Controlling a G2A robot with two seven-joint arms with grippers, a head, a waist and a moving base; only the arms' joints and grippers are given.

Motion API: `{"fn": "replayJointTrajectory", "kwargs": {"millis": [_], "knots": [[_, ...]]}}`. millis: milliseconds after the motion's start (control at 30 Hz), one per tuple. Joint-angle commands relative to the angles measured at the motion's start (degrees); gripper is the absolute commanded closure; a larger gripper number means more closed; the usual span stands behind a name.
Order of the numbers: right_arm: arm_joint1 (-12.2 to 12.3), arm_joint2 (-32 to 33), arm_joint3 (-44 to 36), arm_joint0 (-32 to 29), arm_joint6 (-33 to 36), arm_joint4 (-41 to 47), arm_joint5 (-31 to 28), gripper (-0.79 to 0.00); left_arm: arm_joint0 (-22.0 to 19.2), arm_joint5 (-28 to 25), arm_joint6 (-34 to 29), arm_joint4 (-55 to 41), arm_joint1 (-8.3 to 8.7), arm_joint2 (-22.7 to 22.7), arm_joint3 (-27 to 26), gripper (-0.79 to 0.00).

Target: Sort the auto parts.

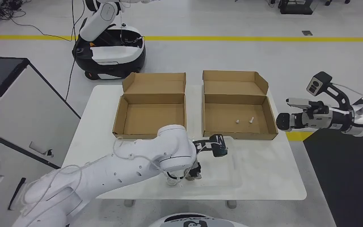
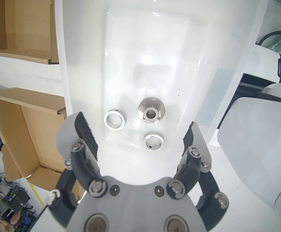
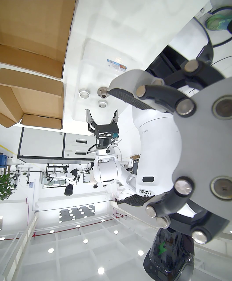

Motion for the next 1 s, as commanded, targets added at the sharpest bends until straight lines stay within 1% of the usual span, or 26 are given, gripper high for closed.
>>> {"fn": "replayJointTrajectory", "kwargs": {"millis": [0,133,167,233,367,467,533,567,700,833,967], "knots": [[0.0,0.01,0.0,-0.01,0.0,0.02,-0.01,-0.785,-0.68,-0.06,0.0,-1.12,-0.4,0.87,0.37,-0.785],[0.0,0.01,0.0,-0.01,0.0,0.02,-0.01,-0.785,-1.63,0.11,0.0,-1.89,-1.18,2.22,1.34,-0.785],[0.0,0.01,0.0,-0.01,0.0,0.02,-0.01,-0.785,-1.81,0.18,0.0,-1.84,-1.35,2.54,1.9,-0.739],[0.0,0.01,0.0,-0.01,0.0,0.02,-0.01,-0.785,-2.03,0.29,0.0,-2.08,-1.68,2.92,2.38,-0.723],[0.0,0.01,0.0,-0.01,0.0,0.02,-0.01,-0.785,-2.25,0.4,0.0,-2.42,-2.11,3.55,3.02,-0.606],[0.0,0.01,0.0,-0.01,0.0,0.02,-0.01,-0.785,-2.24,0.33,0.0,-2.32,-2.26,4.19,3.86,-0.551],[0.0,0.01,0.0,-0.01,0.0,0.02,-0.01,-0.785,-2.18,0.35,0.0,-2.18,-2.34,4.47,4.36,-0.489],[0.0,0.01,0.0,-0.01,0.0,0.02,-0.01,-0.785,-2.14,0.31,0.0,-2.2,-2.38,4.6,4.58,-0.483],[0.0,0.01,0.0,-0.01,0.0,0.02,-0.01,-0.785,-1.72,0.3,0.0,-2.48,-2.52,5.11,5.55,-0.397],[0.0,0.01,0.0,-0.01,0.0,0.02,-0.01,-0.785,-1.13,0.2,0.0,-2.99,-2.65,5.61,6.57,-0.391],[0.0,0.01,0.0,-0.01,0.0,0.02,-0.01,-0.785,-0.63,0.32,0.0,-3.2,-2.69,5.95,7.46,-0.406]]}}
